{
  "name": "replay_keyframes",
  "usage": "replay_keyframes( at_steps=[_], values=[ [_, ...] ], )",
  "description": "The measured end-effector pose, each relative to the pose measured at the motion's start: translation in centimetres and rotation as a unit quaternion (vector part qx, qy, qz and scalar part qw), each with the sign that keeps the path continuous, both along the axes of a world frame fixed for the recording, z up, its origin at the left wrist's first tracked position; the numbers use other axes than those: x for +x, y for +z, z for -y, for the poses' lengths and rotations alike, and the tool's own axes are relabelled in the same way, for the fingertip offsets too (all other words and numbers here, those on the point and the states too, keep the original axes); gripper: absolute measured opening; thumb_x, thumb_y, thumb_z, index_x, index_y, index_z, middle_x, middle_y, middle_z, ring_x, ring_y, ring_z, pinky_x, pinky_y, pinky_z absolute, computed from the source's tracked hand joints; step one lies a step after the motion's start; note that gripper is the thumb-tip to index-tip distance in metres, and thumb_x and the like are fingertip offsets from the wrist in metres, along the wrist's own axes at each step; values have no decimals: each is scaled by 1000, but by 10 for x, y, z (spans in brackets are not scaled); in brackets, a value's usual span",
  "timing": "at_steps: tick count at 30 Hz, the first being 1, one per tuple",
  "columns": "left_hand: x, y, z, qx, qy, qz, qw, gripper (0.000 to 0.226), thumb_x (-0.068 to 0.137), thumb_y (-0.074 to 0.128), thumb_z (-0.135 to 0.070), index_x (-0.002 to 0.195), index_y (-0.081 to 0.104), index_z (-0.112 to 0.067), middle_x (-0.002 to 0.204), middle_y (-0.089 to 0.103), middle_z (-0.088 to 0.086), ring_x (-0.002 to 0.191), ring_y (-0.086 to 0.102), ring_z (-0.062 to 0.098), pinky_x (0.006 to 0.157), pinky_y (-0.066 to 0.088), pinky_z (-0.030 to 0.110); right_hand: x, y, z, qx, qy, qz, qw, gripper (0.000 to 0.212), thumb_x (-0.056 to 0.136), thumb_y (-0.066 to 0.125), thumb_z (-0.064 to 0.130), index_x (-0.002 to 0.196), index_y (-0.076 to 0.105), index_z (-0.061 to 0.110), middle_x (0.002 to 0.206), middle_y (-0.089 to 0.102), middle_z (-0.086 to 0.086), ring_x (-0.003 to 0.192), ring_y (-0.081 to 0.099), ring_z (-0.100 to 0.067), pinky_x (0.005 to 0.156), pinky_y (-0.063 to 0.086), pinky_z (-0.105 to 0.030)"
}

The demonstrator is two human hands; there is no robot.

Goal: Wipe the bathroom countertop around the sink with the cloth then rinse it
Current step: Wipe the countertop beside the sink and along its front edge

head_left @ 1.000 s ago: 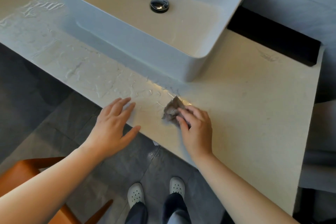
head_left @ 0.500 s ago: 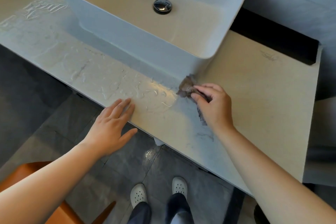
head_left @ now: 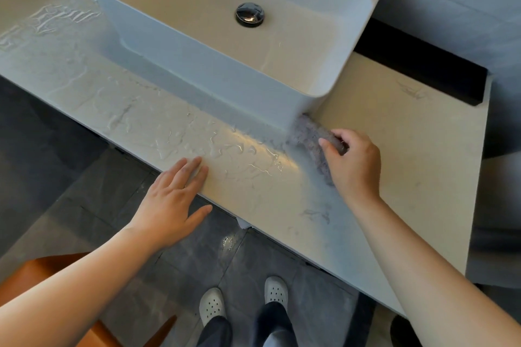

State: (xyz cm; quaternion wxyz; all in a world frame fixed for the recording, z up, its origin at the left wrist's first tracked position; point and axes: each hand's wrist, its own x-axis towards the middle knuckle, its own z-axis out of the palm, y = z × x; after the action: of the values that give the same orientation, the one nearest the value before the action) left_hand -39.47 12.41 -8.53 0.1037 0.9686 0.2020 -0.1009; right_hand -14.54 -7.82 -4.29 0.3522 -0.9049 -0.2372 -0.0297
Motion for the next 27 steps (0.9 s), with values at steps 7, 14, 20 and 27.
replay_keyframes(
  at_steps=[7,14,20,27],
  values=[
    [1,1,1,1,0,-5,1000,83,81,21,-68,150,19,-21,158,12,0,145,10,23,116,12,40,9,-22,15,-97,74,62,991,22,79,72,21,99,71,14,105,60,-5,96,54,-26,74,46,-29],
    [1,1,0,-2,0,-9,1000,85,80,23,-68,150,18,-20,158,10,0,145,9,23,116,13,42,12,-44,3,-87,42,21,995,47,82,70,34,124,61,16,119,58,-9,109,50,-31,90,44,-45],
    [1,2,2,-6,2,-5,1000,85,80,25,-68,150,17,-21,158,10,-1,145,8,23,116,13,42,-13,-64,-16,-51,29,21,998,38,86,60,33,117,65,11,107,62,-8,96,55,-32,81,48,-45],
    [-1,4,-2,-10,-11,-11,1000,83,81,29,-66,150,19,-22,158,12,-1,145,10,23,116,14,42,-95,-65,-20,-66,124,32,990,39,89,50,38,116,66,14,101,61,-2,88,53,-23,71,47,-38]
  ],
)
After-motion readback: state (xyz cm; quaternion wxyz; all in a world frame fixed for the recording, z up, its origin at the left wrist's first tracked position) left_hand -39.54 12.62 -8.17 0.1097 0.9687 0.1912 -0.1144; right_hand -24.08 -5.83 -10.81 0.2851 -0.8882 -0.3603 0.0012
